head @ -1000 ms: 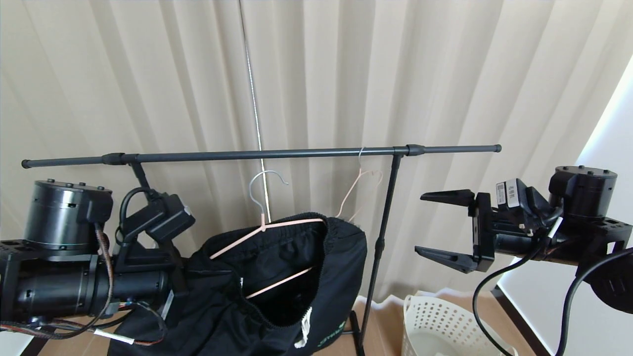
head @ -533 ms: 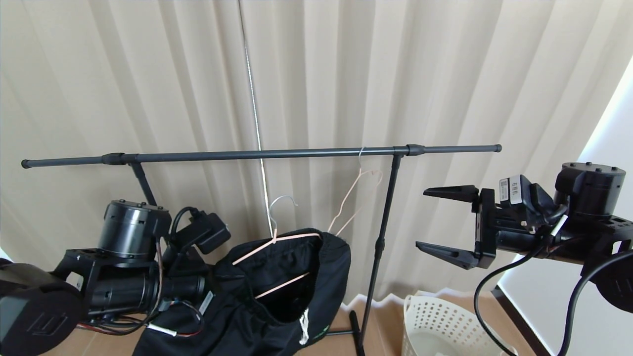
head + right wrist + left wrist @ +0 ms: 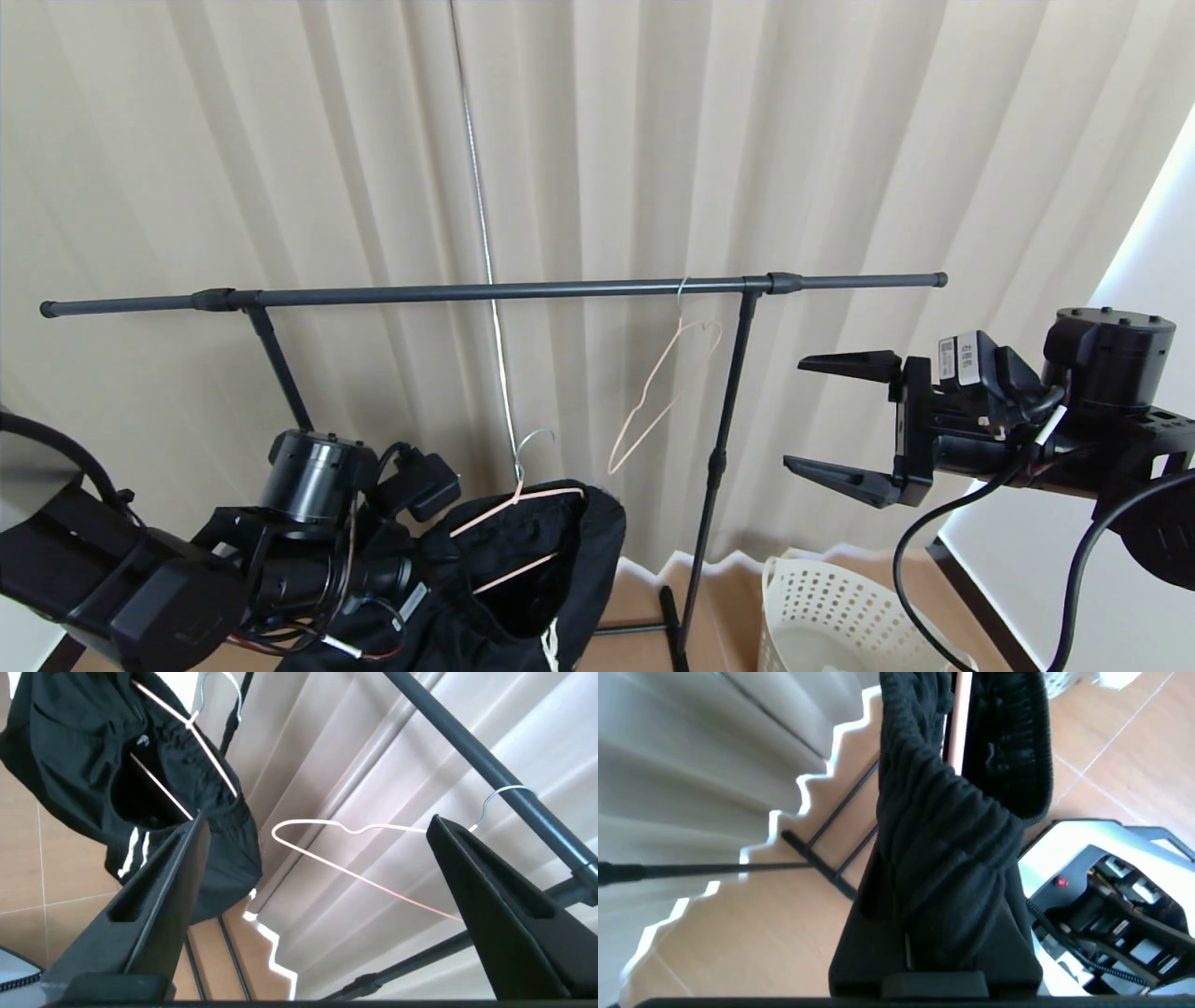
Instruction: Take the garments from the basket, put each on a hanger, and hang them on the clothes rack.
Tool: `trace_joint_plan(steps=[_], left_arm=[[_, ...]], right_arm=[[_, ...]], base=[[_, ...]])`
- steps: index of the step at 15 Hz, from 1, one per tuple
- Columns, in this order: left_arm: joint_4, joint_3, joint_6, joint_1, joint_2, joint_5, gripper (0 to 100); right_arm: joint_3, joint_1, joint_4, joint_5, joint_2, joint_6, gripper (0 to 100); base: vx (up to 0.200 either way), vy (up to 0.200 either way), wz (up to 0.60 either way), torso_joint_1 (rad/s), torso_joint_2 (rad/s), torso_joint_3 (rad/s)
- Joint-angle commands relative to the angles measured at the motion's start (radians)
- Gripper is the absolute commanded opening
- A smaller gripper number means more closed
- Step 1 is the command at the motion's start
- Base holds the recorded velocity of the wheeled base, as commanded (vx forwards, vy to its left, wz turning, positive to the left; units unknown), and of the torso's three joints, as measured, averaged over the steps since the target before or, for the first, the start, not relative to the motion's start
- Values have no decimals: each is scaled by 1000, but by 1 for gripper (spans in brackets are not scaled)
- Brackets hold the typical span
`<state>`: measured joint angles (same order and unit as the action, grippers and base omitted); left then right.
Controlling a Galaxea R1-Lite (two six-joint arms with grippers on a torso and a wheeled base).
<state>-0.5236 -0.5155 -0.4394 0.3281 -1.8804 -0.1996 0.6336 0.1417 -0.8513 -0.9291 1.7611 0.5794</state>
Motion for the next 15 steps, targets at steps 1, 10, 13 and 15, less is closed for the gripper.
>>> trace_joint_plan(steps=[1, 10, 13, 15], left_arm=[[-4, 0, 1, -1, -57, 8, 0], [-231, -84, 93, -35, -160, 86, 0], [-308, -112, 113, -69, -164, 78, 0], [-418, -127, 116, -83, -184, 80, 0]], right_arm=[[1, 1, 0, 0, 5, 0, 100], [0, 1, 0, 0, 6, 2, 100], [1, 1, -2, 0, 14, 2, 100], [0, 1, -8, 10, 20, 2, 100]], base=[[0, 0, 0, 0, 0, 0], [0, 0, 0, 0, 0, 0], [0, 0, 0, 0, 0, 0], [0, 0, 0, 0, 0, 0]])
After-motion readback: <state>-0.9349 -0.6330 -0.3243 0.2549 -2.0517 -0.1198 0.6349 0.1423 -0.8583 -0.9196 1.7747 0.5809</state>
